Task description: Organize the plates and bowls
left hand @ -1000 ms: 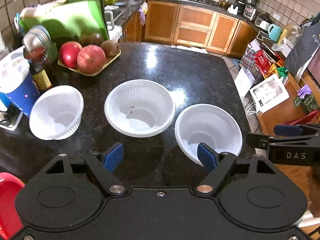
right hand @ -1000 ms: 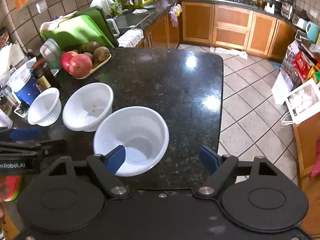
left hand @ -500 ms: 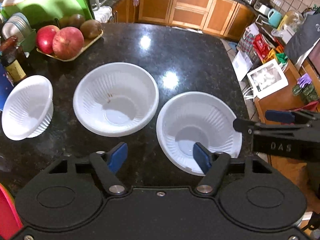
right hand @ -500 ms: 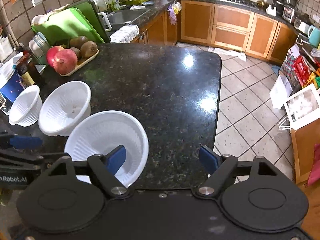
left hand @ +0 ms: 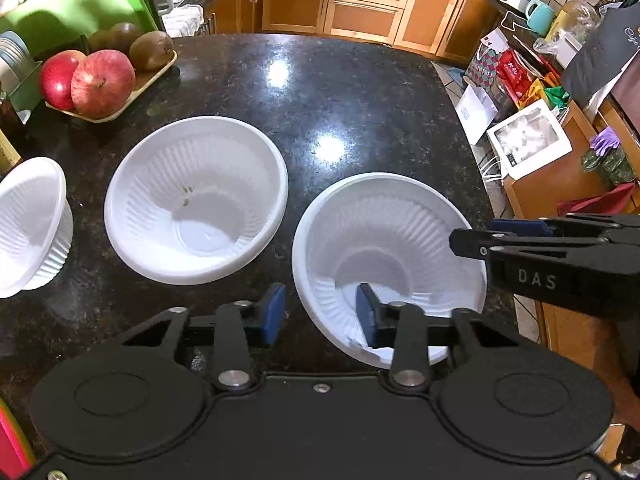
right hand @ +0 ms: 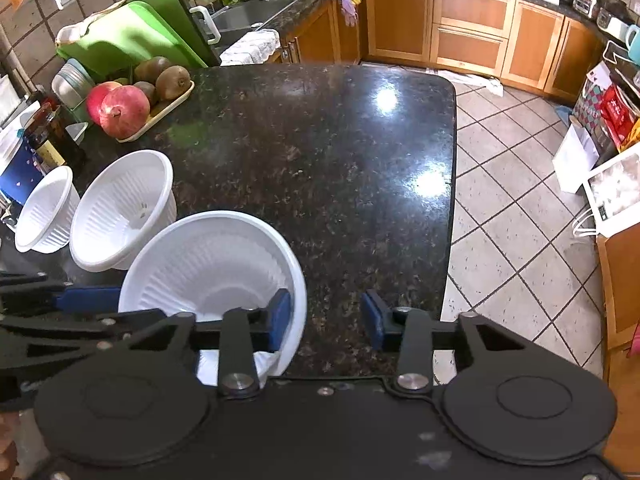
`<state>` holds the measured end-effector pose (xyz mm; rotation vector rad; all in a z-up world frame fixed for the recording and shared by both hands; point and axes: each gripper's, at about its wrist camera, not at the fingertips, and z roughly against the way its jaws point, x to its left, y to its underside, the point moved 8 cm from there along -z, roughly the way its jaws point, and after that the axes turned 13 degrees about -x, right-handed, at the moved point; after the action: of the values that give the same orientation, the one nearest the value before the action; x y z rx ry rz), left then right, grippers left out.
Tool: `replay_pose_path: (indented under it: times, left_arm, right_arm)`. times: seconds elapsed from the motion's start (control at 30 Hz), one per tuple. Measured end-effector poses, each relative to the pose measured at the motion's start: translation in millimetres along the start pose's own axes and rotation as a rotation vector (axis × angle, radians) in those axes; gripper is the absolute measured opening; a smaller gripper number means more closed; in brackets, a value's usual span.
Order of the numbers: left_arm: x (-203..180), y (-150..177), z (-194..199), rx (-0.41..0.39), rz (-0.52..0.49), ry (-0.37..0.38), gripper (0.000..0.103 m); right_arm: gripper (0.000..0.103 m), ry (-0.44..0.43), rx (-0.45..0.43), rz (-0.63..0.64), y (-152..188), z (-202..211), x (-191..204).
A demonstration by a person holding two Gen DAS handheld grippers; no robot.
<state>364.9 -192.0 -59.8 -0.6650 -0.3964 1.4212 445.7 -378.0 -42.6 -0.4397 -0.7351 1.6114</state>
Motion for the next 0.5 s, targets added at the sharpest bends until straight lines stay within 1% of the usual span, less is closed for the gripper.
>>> replay_pose_path:
  times: [0.03, 0.07, 0.13, 0.27, 0.5]
  left_arm:
    - [1, 0, -1, 0.001, 0.001, -0.002, 0.037]
    - [1, -1, -2, 0.000, 0.004, -0.002, 0.037]
    - [2, -2, -3, -0.005, 0.005, 0.001, 0.037]
    - [0, -2, -4, -0.003, -0.011, 0.012, 0.035]
    - [5, 0, 4, -0.007, -0.026, 0.026, 0.035]
  right_arm:
    - [0.031, -0.004, 0.003, 0.001, 0, 0, 1]
    - [0.025, -0.008, 0.006, -0.001, 1, 0, 3]
    - [0.018, -0.027, 0.018, -0.011, 2, 0, 5]
    - [0.017, -0.048, 0.025, -0.023, 4, 0, 11]
    - [0.017, -0.032, 0.015, -0.005, 9, 12, 24]
